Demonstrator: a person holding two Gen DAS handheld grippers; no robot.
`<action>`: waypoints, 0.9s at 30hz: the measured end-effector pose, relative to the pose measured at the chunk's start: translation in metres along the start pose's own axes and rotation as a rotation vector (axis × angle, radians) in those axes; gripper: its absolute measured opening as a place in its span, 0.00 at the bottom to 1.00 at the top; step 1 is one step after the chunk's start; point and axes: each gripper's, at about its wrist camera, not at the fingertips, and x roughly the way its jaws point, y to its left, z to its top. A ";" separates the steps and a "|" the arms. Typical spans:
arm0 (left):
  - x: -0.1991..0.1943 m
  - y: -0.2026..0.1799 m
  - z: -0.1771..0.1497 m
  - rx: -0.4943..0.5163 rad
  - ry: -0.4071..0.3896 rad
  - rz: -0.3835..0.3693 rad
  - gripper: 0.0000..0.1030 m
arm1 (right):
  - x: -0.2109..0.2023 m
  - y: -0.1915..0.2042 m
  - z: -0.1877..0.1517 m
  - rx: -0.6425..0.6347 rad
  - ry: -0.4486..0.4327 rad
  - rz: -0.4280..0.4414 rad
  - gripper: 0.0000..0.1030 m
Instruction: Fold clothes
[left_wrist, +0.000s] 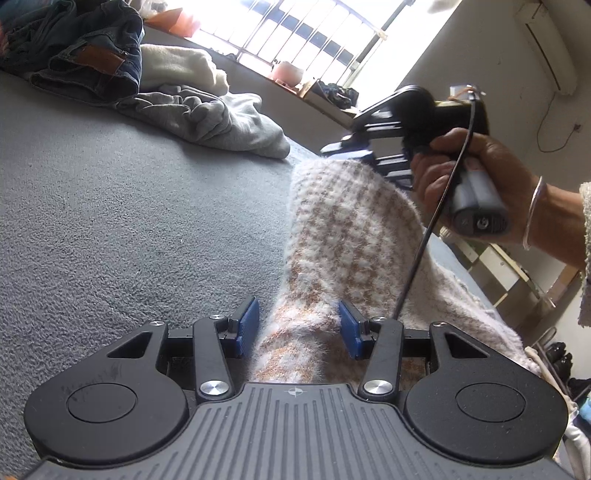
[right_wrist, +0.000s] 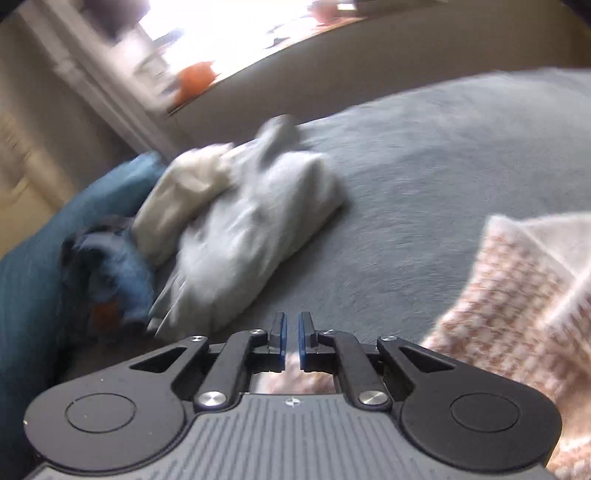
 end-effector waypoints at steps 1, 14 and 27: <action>0.000 0.001 0.000 -0.004 0.001 -0.003 0.48 | -0.010 -0.004 0.004 0.002 -0.012 0.007 0.08; 0.006 0.008 0.019 -0.103 0.073 -0.028 0.50 | -0.253 -0.072 -0.018 -0.180 -0.029 -0.087 0.10; -0.012 -0.027 0.047 0.004 0.147 0.217 0.56 | -0.283 -0.230 -0.093 0.066 -0.066 -0.189 0.33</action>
